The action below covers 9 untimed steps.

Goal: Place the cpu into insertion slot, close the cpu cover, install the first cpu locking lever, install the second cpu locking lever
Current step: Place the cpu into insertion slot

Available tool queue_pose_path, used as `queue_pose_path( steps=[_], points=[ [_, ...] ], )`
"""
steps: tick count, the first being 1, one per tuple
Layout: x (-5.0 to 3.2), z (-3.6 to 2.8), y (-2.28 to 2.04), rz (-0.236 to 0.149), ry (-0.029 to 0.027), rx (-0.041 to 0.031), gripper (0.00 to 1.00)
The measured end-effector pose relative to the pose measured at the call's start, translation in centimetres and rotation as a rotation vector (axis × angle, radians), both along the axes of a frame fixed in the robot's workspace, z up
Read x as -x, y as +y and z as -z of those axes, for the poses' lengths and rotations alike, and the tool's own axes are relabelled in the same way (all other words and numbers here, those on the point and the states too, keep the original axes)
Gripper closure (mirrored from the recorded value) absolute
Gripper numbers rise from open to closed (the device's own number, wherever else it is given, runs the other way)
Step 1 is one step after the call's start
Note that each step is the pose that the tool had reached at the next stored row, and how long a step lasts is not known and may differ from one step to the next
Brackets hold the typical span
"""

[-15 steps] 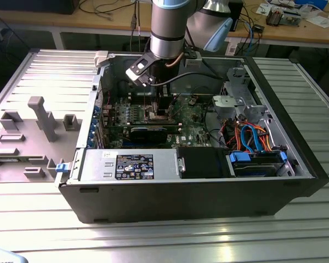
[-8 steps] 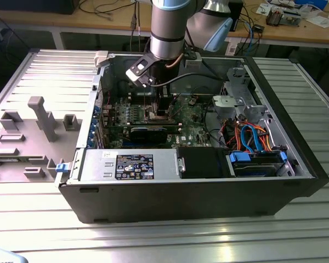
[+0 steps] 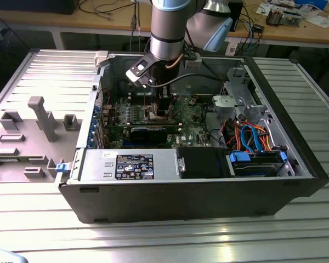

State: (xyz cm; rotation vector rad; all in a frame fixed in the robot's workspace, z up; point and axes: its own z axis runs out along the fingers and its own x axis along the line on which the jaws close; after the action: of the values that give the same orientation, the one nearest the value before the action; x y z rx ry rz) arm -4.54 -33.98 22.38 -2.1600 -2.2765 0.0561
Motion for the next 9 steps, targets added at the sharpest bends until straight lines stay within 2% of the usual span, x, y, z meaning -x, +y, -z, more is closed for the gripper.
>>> queue_pose_path(
  steps=[9],
  points=[
    [0.0,0.19,0.0,0.0,0.0,0.0,0.45]
  ],
)
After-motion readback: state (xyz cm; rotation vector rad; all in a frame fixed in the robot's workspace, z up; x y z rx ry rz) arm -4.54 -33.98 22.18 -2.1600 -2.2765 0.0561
